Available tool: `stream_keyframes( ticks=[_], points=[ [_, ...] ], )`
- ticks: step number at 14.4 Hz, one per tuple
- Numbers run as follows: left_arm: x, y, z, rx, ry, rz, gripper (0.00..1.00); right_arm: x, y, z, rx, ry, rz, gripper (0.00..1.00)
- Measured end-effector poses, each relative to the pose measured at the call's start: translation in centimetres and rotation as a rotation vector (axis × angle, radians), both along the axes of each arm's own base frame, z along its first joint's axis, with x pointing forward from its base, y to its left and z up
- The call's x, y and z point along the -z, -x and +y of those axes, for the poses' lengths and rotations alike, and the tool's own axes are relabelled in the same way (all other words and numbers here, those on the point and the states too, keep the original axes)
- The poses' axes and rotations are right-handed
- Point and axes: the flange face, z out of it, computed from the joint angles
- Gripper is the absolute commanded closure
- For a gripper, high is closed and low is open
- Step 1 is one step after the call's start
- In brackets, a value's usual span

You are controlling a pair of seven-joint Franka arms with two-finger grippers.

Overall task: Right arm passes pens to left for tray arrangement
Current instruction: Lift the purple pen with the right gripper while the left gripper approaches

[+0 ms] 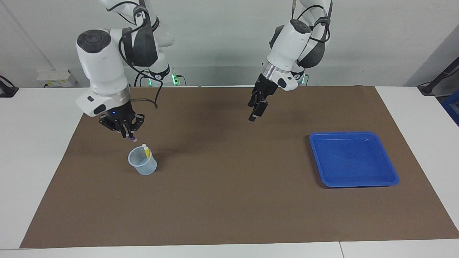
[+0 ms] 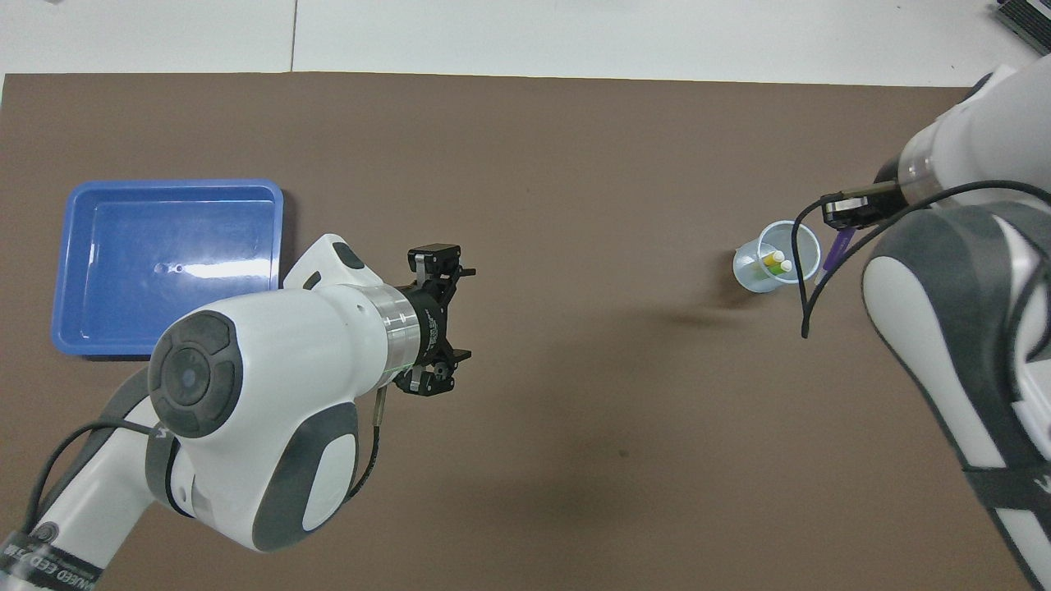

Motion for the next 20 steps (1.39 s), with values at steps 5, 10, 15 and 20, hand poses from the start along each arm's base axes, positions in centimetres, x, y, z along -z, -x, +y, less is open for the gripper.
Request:
stream_keyframes(
  ticks=[5, 10, 15, 20],
  points=[
    [0.0, 0.2, -0.3, 0.003, 0.001, 0.001, 0.00, -5.4, 1.5, 1.4, 0.047, -0.184, -0.006, 0.86],
    [-0.5, 1.7, -2.7, -0.068, 0.044, 0.027, 0.00, -3.0, 0.7, 4.4, 0.209, -0.381, 0.056, 0.86],
    [-1.4, 2.4, -4.3, -0.247, 0.131, 0.072, 0.00, -0.1, 0.7, 11.3, 0.392, -0.510, 0.082, 0.86],
    [-1.3, 3.3, -7.2, -0.448, 0.248, 0.133, 0.00, 1.9, 1.3, 18.5, 0.510, -0.559, 0.090, 0.86]
  ],
)
